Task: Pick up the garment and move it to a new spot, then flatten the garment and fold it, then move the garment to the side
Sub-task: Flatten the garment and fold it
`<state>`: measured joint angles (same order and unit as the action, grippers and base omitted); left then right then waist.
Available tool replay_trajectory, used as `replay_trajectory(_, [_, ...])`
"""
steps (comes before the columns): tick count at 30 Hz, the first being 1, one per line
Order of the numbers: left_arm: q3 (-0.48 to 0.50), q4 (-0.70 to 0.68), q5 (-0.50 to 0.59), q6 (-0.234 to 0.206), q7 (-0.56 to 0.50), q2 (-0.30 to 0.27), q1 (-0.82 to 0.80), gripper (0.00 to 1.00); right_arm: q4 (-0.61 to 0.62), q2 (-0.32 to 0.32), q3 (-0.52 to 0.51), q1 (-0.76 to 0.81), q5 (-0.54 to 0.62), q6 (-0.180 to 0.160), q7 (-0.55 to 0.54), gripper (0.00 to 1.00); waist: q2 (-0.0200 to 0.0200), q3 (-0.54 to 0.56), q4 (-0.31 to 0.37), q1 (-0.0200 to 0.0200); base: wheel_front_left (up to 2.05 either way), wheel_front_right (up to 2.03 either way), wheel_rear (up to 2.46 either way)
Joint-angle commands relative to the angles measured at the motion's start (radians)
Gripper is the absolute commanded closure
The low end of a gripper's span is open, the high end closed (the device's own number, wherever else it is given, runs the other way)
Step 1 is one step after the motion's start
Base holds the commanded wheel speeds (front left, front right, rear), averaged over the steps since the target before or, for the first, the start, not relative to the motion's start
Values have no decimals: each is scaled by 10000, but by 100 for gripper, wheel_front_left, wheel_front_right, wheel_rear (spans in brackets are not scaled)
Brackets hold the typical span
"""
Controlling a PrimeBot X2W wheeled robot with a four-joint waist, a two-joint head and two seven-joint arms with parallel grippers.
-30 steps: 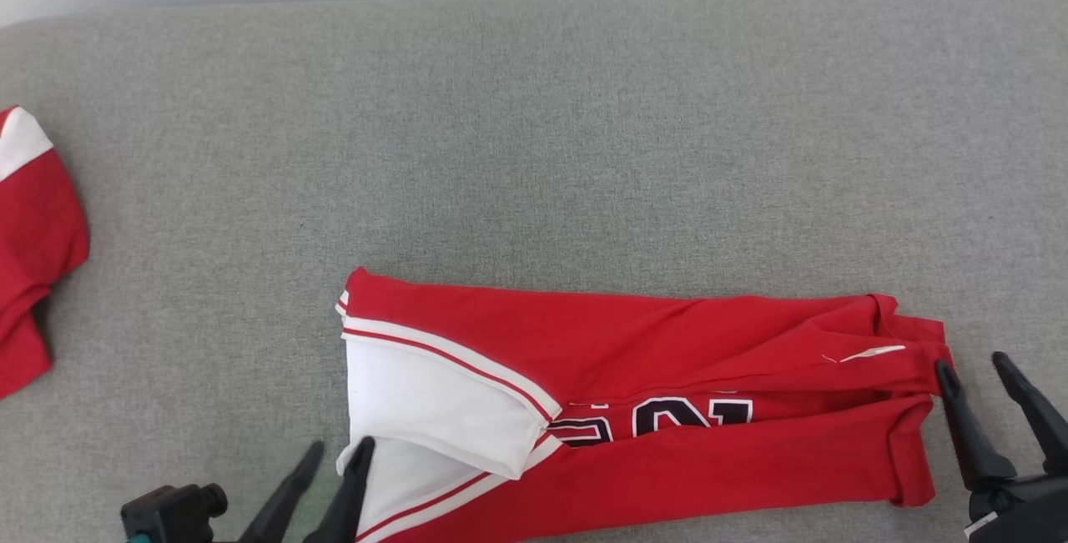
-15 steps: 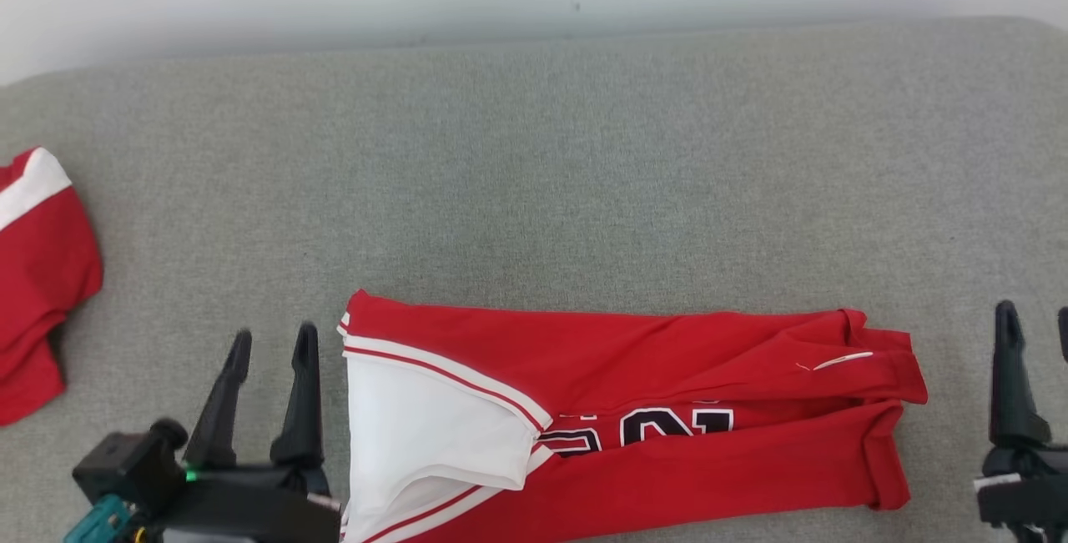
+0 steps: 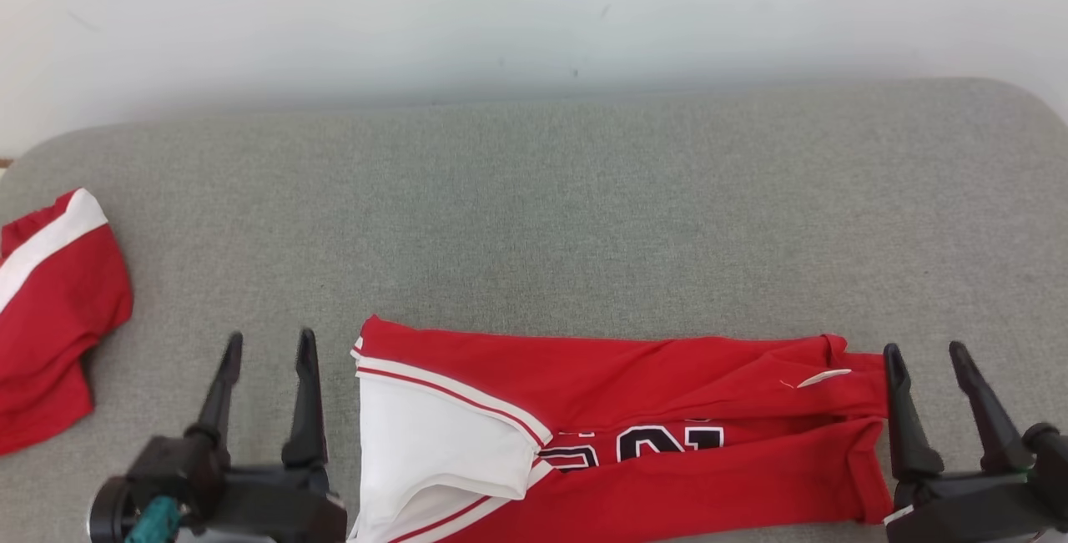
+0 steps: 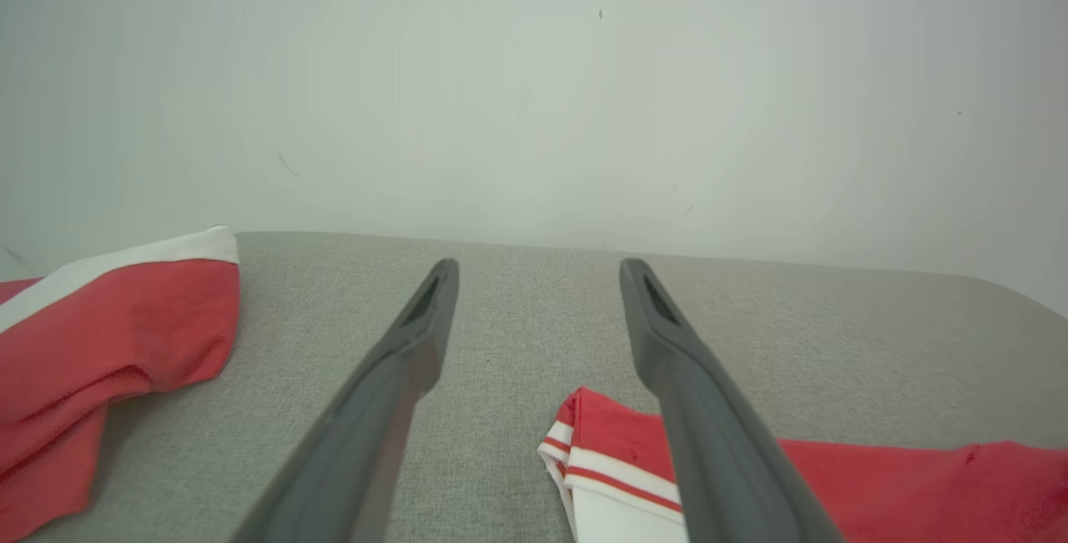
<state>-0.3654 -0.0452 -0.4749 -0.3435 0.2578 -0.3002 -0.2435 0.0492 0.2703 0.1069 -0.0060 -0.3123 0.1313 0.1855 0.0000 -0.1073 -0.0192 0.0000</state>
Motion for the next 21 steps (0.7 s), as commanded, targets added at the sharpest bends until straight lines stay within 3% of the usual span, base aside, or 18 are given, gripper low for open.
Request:
replay_trajectory(1, [1,91,196,93,68,-2,277,0,-10,-63,48,146,65,-9,-12,0,0,144,21,0,0,0,0])
replay_trajectory(7, [45,373,770,250,71,31,728,0,-69,-184,211,599,318,-9,-136,0,0,431,8,0,0,0,0])
replay_trajectory(21, [103,733,978,618,54,328,681,0,158,-213,141,701,513,-9,-385,0,0,483,-267,0,0,0,0])
